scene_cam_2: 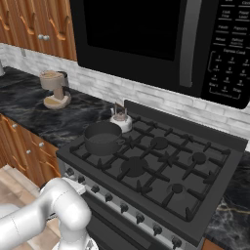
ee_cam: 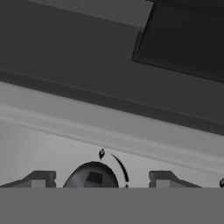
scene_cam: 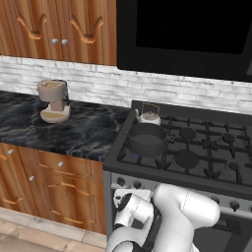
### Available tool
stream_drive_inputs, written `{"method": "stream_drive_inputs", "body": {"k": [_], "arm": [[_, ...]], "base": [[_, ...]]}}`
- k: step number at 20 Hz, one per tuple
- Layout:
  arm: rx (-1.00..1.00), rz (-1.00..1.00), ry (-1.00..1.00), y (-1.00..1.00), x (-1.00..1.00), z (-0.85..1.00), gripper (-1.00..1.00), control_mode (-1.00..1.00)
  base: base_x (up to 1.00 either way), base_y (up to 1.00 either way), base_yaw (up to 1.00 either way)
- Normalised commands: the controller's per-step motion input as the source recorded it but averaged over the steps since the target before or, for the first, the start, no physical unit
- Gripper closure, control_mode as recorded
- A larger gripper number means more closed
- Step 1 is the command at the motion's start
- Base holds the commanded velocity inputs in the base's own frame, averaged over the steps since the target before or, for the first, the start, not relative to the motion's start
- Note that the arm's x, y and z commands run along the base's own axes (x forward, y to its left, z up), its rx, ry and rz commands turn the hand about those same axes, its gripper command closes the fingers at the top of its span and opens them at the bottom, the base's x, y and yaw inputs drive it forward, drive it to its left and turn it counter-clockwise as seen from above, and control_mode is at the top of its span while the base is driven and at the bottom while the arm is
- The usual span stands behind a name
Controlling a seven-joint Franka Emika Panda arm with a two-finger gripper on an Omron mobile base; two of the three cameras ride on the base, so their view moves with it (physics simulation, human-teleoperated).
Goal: Pick the kettle from the cabinet and place it on a stove burner. Then pick the pot from the counter and place it on another stove burner. Finally, turn both burners on.
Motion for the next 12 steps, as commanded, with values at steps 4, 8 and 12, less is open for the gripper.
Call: {"method": "stream_drive_inputs", "body": {"k": [4, 8, 12], "arm": [[0.00, 0.00, 0.00, 0.00, 0.16, 0.00, 1.00, -1.00], [-0.03, 0.00, 0.00, 0.00, 0.03, 0.00, 1.00, -1.00], [-0.19, 0.00, 0.00, 0.00, 0.00, 0.00, 1.00, -1.00]], "base": [[0.00, 0.00, 0.00], [0.00, 0.00, 0.00], [0.00, 0.00, 0.00]]}}
